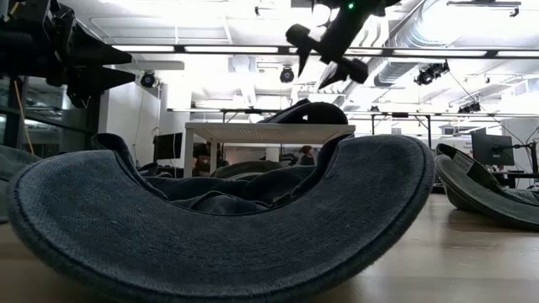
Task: Pick & Place hat
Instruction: Put the bottom right gray cap on the shelf
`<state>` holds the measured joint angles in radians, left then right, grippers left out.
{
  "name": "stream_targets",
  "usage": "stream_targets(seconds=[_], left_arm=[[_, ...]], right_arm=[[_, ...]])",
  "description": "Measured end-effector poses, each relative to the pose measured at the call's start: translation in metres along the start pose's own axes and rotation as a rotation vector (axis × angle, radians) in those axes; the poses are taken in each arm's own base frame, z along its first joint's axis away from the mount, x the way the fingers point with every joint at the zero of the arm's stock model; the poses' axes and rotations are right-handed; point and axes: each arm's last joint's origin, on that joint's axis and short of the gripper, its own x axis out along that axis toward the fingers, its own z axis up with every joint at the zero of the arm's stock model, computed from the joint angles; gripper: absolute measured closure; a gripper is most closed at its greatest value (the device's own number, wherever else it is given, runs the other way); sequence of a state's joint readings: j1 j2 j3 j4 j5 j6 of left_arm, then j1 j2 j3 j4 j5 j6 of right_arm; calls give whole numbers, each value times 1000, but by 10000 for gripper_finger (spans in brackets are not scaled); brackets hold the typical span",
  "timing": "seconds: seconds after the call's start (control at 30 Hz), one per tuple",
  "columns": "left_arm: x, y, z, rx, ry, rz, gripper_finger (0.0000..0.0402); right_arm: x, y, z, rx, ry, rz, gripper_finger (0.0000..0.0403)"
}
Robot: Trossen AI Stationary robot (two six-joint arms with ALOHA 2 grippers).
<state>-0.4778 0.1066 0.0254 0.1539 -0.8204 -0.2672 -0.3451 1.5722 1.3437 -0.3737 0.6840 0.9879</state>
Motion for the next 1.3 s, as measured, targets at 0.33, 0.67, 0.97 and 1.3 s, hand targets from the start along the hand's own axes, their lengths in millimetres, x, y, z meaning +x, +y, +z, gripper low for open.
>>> stream_targets(seconds=[0.33,0.67,0.97,1.3], left_arm=[[0,0,0,0,0,0,188],[0,0,0,0,0,0,188],[0,0,0,0,0,0,188],[0,0,0,1,1,0,188]], right_arm=[[-46,-4,-11,-222,96,-9,148],[-79,-7,-37,-273,401,62,148],[-110,-9,-77,-339,523,1,148],[-132,-17,-128,-455,583,-135,148]])
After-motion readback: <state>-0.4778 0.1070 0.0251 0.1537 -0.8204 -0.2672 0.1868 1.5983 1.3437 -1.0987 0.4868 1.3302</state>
